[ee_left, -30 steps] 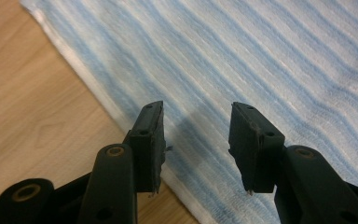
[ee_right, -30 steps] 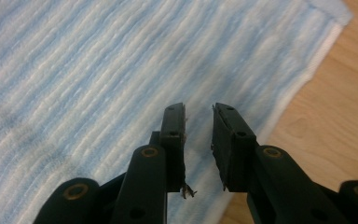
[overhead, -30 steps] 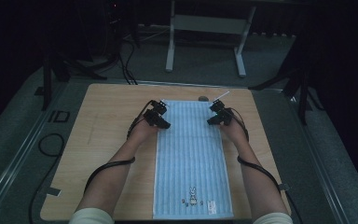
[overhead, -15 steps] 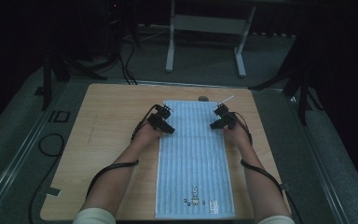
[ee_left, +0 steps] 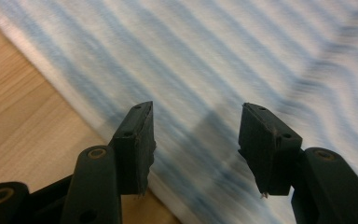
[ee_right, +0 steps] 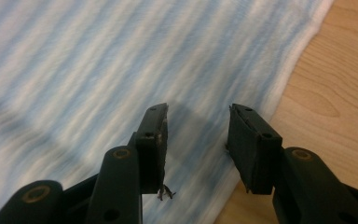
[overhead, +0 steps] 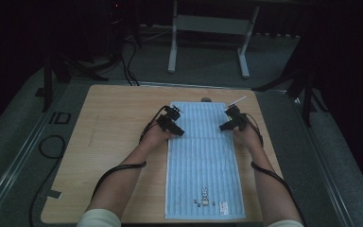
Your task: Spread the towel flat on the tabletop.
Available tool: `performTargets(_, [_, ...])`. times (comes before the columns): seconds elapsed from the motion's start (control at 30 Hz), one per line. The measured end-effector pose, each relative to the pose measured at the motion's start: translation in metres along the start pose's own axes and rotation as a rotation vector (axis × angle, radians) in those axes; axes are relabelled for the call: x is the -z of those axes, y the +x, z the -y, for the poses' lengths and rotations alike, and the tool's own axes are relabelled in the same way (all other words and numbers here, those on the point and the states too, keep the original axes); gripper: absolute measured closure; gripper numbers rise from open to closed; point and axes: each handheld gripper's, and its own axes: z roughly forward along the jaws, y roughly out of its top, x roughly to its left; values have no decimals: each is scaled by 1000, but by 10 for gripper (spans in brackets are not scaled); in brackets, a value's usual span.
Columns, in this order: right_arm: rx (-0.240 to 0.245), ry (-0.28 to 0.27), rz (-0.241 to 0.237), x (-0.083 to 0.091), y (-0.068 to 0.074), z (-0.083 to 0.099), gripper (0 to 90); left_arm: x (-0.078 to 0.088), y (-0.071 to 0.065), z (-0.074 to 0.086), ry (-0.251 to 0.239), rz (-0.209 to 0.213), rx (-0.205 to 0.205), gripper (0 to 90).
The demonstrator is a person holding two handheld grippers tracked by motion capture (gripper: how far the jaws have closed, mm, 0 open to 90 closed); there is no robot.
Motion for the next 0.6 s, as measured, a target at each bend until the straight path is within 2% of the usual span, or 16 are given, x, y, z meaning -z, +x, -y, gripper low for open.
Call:
performTargets(0.03, [0,-12,3,6,2,3,682,5,-1,2,-2,12,-7,554])
performTargets(0.07, [-6,-29,-11,12,4,6,735,10,-3,3,0,12,-16,565])
performTargets(0.13, [1,-47,-29,22,10,15,820,18,-8,8,15,20,-43,682])
performTargets(0.2, [11,-52,-36,29,17,26,864,22,-14,14,26,43,-51,729])
performTargets(0.23, [13,-55,-49,31,20,32,874,23,-17,16,45,38,-58,747])
performTargets(0.33, [13,-55,-56,33,26,47,876,21,-25,26,56,34,-63,745])
performTargets(0.5, [16,-45,-56,25,33,63,874,11,-33,39,67,34,-74,681])
performTargets(0.6, [25,-32,-43,21,37,67,872,10,-33,40,51,38,-78,675])
